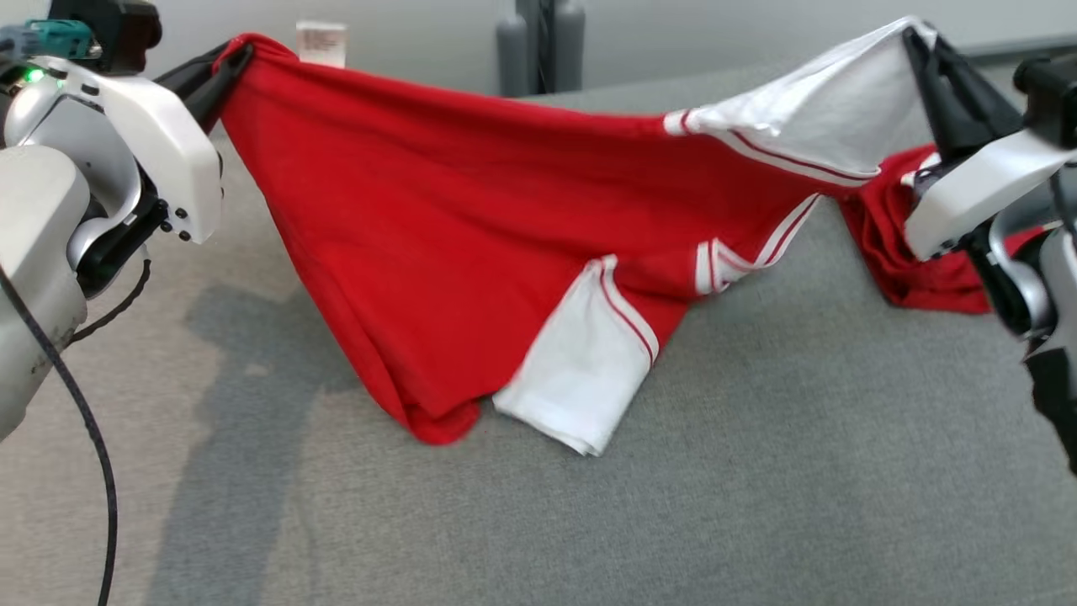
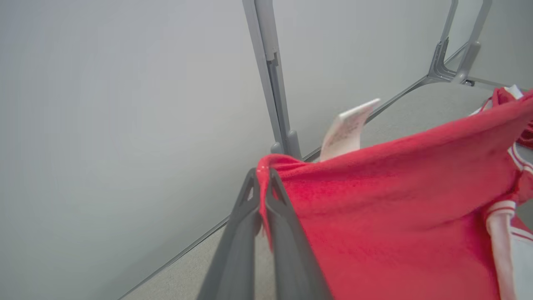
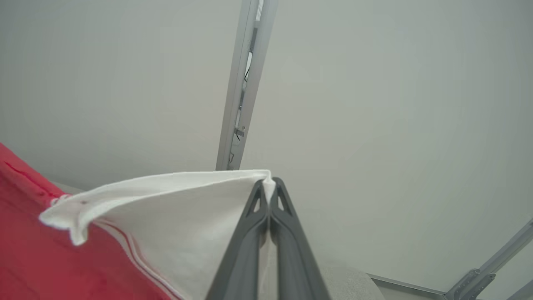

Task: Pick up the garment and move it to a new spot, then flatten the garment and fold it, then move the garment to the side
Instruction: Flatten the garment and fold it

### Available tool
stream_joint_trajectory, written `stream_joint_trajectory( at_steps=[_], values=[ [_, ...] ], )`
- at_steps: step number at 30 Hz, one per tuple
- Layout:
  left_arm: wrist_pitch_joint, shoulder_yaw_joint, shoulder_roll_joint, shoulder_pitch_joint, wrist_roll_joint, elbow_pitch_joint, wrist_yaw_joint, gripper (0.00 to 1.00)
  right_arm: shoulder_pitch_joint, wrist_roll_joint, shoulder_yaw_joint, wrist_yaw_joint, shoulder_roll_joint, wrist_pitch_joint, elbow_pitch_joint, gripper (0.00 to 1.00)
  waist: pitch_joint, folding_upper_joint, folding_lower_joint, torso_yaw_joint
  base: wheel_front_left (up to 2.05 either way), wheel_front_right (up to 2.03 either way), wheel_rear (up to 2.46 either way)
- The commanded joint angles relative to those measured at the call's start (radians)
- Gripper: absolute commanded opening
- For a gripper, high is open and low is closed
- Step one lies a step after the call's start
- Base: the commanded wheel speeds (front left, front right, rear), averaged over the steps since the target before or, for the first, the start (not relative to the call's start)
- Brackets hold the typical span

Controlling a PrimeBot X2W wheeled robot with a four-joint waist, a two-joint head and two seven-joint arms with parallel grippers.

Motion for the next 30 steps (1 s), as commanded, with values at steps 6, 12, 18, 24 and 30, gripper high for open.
stream_joint_trajectory(
  at_steps=[6,12,18,24,30],
  values=[
    [-0.127,0.022,-0.031,0.050,-0.020,0.104,0.004,0.00,-0.109,0.022,0.053,0.000,-0.063,-0.008,0.103,0.00,-0.199,0.0000,0.0000,0.076,0.00,0.00,0.00],
    [-0.188,0.035,-0.068,0.032,0.003,0.149,0.029,0.00,-0.213,0.050,0.102,0.000,-0.089,-0.019,0.169,0.00,-0.261,0.0000,0.0000,0.118,0.00,0.00,0.00],
    [-0.201,0.033,-0.079,0.024,0.024,0.150,0.035,0.00,-0.288,0.071,0.172,0.000,-0.096,-0.025,0.208,0.00,-0.293,0.0000,0.0000,0.135,0.00,0.00,0.00],
    [-0.179,0.041,-0.070,0.003,0.016,0.142,0.051,0.00,-0.428,0.106,0.274,0.000,-0.092,-0.038,0.277,0.00,-0.304,0.0000,0.0000,0.145,0.00,0.00,0.00],
    [-0.154,0.037,-0.049,-0.028,0.032,0.128,0.052,0.00,-0.563,0.147,0.371,0.000,-0.074,-0.035,0.348,0.00,-0.273,0.0000,0.0000,0.144,0.00,0.00,0.00]
  ],
)
